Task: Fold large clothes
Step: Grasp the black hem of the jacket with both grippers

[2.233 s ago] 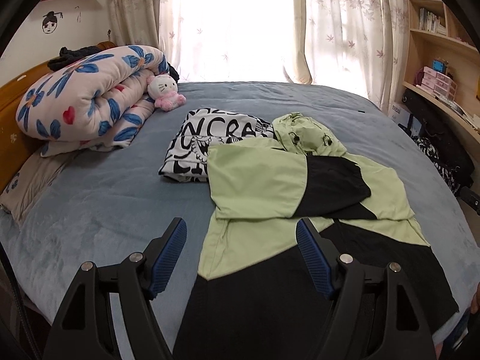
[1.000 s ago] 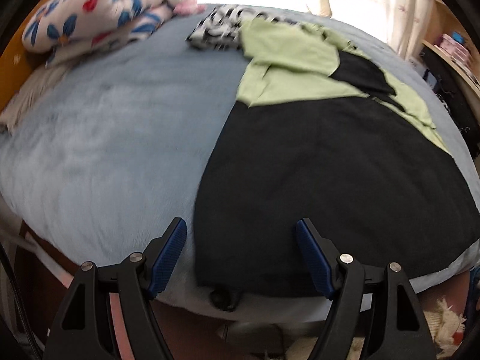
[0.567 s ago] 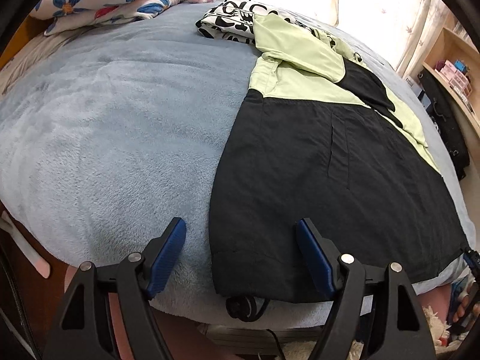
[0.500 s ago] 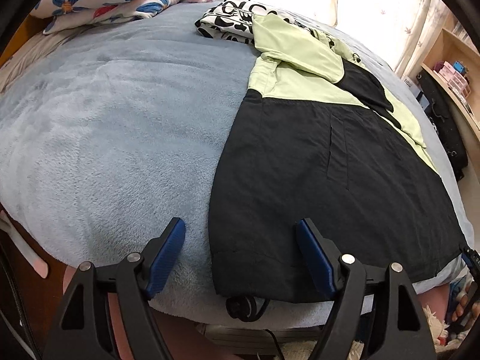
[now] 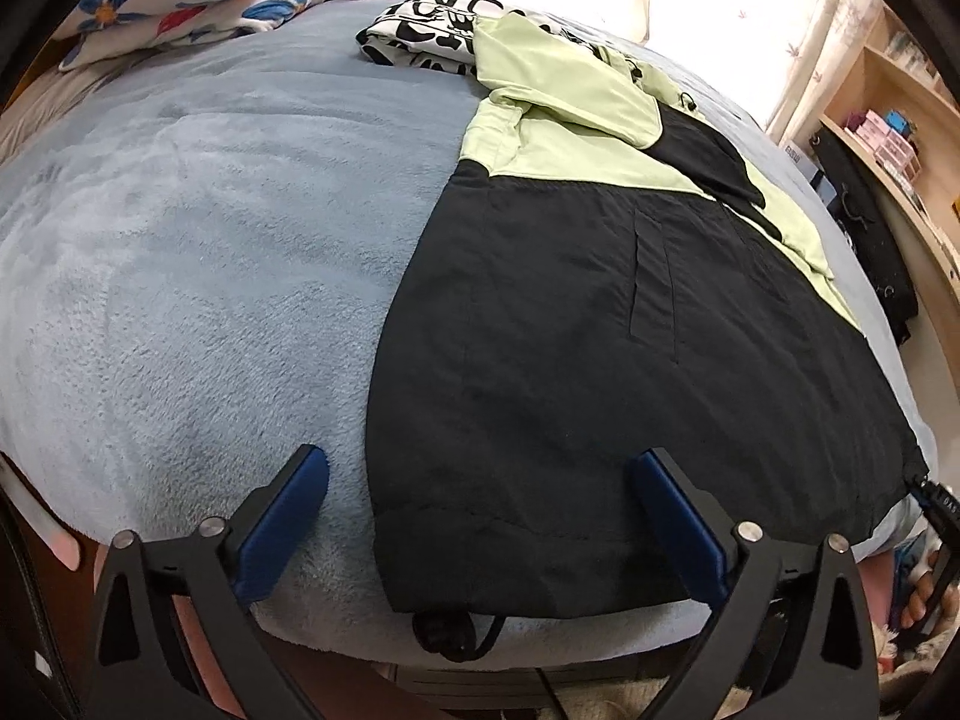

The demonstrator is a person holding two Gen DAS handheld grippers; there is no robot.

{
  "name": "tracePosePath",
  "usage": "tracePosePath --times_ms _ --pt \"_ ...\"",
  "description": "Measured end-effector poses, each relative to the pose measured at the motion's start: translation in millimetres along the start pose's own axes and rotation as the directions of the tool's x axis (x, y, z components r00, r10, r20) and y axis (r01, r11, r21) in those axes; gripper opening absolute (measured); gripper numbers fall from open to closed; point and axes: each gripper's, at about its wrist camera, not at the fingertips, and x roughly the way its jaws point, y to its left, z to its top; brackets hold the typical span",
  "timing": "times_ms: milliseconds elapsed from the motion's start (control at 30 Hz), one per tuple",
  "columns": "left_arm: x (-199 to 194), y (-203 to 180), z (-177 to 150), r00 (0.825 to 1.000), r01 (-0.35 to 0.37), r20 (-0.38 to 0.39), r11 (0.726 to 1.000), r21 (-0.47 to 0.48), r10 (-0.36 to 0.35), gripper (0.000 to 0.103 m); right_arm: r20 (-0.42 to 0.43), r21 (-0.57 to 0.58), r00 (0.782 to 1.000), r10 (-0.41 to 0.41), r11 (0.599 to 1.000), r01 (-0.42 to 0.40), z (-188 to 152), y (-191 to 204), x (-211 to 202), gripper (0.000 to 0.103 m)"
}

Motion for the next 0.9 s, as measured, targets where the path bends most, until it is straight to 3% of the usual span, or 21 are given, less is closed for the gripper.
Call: tracePosePath --times_ms 100,167,200,233,333,467,567,733,900 --pt "-3.8 -0.4 1.4 1.000 -0.010 0.001 1.000 -0.023 0.010 0.066 -0.008 -0.013 1.000 0.000 1.000 0.000 2.4 8.2 1.2 0.012" --pt "-6.9 -1.7 6.6 1.000 -0.008 -0.009 0.999 -0.032 0.008 0.027 -0.011 -0.025 1.000 -0.005 1.000 0.004 5.9 16.5 2.2 0.011" --pt "-7.2 -1.7 9.2 1.000 0.004 -0.017 0.999 -0.037 -0.005 0.016 -0.011 -0.028 1.000 -0.003 1.000 0.003 7.5 18.9 1.9 0.010" --pt "-7.8 -1.7 12.3 0.999 0.025 -0.028 0.999 -0.049 -0.026 0.012 -0.006 -0.032 1.000 -0.001 0.999 0.001 10.4 22.8 1.4 0.010" --pt "-12.4 -3.8 23.9 0.997 0.065 -0.031 0.993 -0.103 -0.069 0.010 0.021 -0.035 1.000 0.014 0.999 -0.013 21.2 32.3 -2.8 0.009" --pt "-19.1 -4.6 48.8 0.984 0.176 0.016 0.959 -0.221 -0.177 0.009 0.059 -0.018 0.997 0.050 0.999 -0.049 44.5 41.8 -8.7 0.009" --pt "-25.1 -12.6 75.8 0.973 0.232 0.070 0.937 -0.261 -0.221 0.009 0.084 0.007 0.991 0.105 0.994 -0.105 73.1 47.3 -9.4 0.009" --pt "-32.3 -25.7 139.2 0.955 0.284 0.170 0.920 -0.272 -0.244 0.008 0.141 0.020 0.978 0.152 0.987 -0.157 129.3 61.8 -3.3 0.008" --pt "-17.1 -30.9 219.7 0.944 0.295 0.238 0.911 -0.287 -0.230 0.008 0.198 0.082 0.963 0.184 0.976 -0.203 207.0 71.2 26.0 0.008"
